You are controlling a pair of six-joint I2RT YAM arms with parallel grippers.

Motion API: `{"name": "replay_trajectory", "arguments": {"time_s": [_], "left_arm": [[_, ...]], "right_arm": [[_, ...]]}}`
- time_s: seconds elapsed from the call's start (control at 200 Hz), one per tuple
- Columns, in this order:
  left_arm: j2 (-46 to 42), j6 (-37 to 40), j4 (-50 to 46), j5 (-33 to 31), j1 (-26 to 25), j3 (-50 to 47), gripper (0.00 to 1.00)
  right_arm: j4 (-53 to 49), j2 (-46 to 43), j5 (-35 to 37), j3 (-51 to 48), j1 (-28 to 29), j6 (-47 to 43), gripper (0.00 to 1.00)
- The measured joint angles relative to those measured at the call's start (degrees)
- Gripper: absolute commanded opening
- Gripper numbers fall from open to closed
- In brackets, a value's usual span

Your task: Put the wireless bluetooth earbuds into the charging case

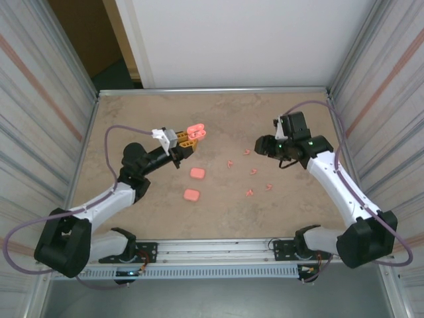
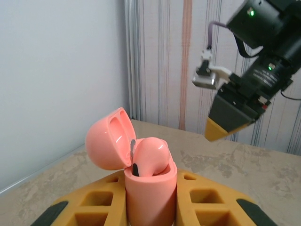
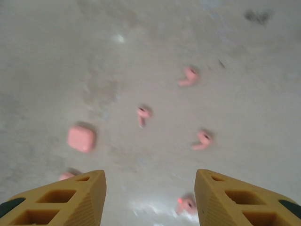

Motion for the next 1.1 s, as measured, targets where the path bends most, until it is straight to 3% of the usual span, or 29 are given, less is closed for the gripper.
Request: {"name": "replay_trajectory", "arguments": {"time_s": [0.421,1.103], "left_arm": [[-0.8,2.1,-0.5,0.7,0.0,-0.2,0.0],[-1.9,4.4,-3.5,1.5,-0.3,-0.2,0.0]], "right_arm": [[-3.2,-4.5,0.9,-16.6,-6.9,7.6,0.5],[5.1,9.0,-1.5,-17.6,-7.5,9.2,0.44]]}}
